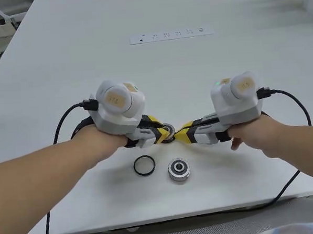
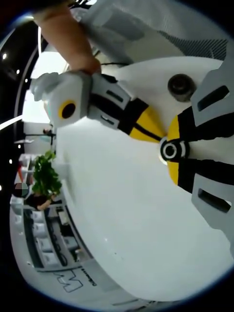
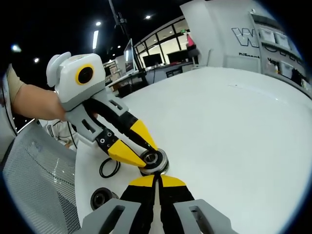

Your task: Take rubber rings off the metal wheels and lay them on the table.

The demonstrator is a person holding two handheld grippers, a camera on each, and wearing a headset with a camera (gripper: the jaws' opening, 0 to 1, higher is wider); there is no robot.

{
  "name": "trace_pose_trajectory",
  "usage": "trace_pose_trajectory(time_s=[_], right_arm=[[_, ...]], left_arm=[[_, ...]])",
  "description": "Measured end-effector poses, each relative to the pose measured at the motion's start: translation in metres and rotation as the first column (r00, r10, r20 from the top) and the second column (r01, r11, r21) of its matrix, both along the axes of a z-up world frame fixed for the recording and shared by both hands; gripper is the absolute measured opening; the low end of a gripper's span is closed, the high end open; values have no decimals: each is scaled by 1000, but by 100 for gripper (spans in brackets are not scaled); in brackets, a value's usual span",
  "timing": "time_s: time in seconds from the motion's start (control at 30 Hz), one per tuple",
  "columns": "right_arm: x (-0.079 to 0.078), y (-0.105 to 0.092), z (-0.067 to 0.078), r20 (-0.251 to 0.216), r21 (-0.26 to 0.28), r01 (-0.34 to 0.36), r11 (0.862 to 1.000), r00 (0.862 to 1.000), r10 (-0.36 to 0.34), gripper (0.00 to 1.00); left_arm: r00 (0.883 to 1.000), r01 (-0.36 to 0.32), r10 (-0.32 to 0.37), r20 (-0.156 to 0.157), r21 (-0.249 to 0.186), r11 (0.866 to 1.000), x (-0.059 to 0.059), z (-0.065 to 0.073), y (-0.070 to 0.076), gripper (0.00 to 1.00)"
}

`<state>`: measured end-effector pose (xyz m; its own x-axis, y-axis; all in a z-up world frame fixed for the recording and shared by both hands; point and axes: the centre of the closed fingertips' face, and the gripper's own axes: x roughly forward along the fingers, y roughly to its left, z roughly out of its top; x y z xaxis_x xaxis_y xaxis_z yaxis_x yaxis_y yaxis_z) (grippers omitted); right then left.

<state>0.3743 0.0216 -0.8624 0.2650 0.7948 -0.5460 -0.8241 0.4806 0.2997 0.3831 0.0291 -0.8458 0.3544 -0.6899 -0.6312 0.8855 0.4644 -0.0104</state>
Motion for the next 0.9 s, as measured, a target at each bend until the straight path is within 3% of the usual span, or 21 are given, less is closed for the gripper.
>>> trace_pose_trajectory(time_s=[0.17, 0.4, 0.53, 0.67, 0.7, 0.9], right_arm=[[1, -1, 1, -65, 30, 51, 998, 997, -49, 0], [-1, -2, 6, -109, 59, 90, 994, 990, -84, 0], [0, -2, 7, -207, 107, 173, 979, 967, -148, 0], [6, -1, 14, -244, 163, 230, 959, 952, -187, 0], [4, -3, 11, -240, 138, 211, 968, 955, -174, 0], [5, 0, 14, -239, 161, 236, 958, 951, -194, 0]], left_arm=[[1000, -1, 1, 6, 3, 1000, 0, 0, 0, 14], [1000, -1, 0, 8, 6, 1000, 1, -1, 0, 13], [1000, -1, 1, 8, 7, 1000, 1, -1, 0, 13], [1000, -1, 1, 11, 9, 1000, 0, -1, 0, 13], [1000, -3, 2, 11, 9, 1000, 0, -1, 0, 13], [1000, -7, 7, 12, 12, 1000, 1, 0, 0, 13]])
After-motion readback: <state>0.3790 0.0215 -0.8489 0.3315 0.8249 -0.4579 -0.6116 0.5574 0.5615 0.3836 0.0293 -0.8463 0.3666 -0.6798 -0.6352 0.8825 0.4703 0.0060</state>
